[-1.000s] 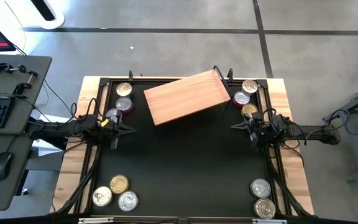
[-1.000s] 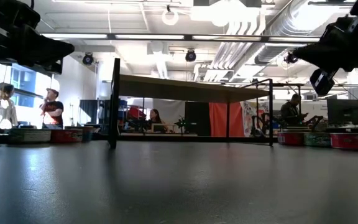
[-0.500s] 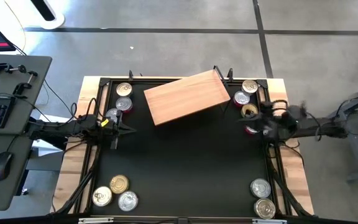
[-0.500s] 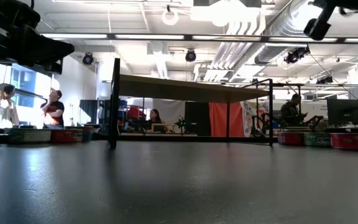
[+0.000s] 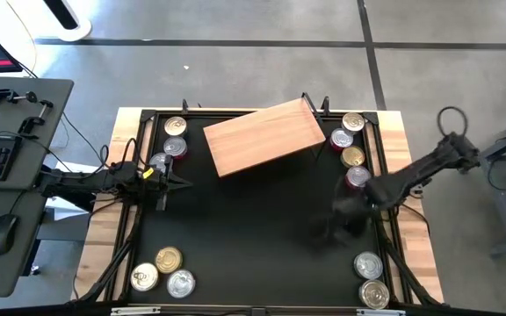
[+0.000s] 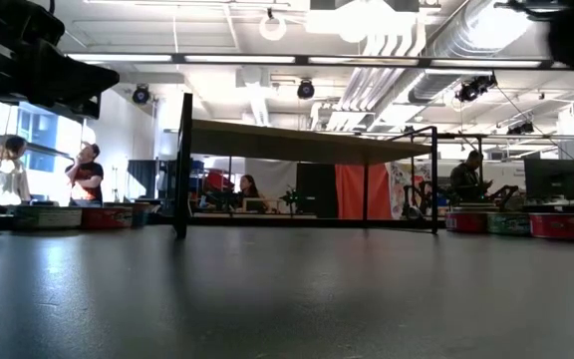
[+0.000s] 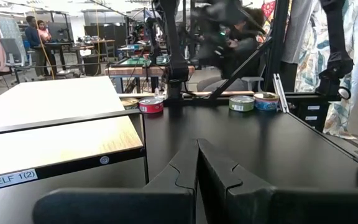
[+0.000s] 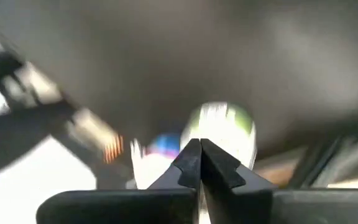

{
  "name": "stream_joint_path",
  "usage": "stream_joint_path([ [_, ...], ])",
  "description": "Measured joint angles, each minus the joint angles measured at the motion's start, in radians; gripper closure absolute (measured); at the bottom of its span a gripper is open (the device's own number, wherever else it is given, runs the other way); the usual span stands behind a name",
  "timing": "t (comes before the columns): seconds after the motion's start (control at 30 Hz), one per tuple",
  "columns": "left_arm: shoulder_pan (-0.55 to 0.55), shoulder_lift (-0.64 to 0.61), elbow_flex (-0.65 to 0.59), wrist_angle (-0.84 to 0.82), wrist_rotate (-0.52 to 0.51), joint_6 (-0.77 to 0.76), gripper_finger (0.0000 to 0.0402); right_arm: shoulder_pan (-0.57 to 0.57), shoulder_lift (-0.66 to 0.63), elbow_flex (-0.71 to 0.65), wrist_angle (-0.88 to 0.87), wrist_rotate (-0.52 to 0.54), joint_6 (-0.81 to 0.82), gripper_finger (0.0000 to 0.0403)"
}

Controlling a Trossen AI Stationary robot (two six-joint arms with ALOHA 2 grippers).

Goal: Stack canned seafood by type on shelf
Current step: Put the bottom silver and green tuna can on the shelf

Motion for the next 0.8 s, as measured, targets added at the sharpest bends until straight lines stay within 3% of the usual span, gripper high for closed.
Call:
stream_joint_path([
  [0.1,0.000,0.000,0.000,0.000,0.000,0.000,0.0401,0.105,0.057,-0.025,0.060,-0.107,0.134,0.0403],
  [0.23,0.000,0.000,0.000,0.000,0.000,0.000,0.0401,0.179,0.108,-0.049,0.171,-0.119,0.253,0.0403],
  [0.53,0.000,0.000,0.000,0.000,0.000,0.000,0.0401,0.238,0.222,-0.158,0.200,-0.129,0.265,0.0403],
  [0.8,0.000,0.000,0.000,0.000,0.000,0.000,0.0401,0.232,0.248,-0.198,0.203,-0.106,0.259,0.0403],
])
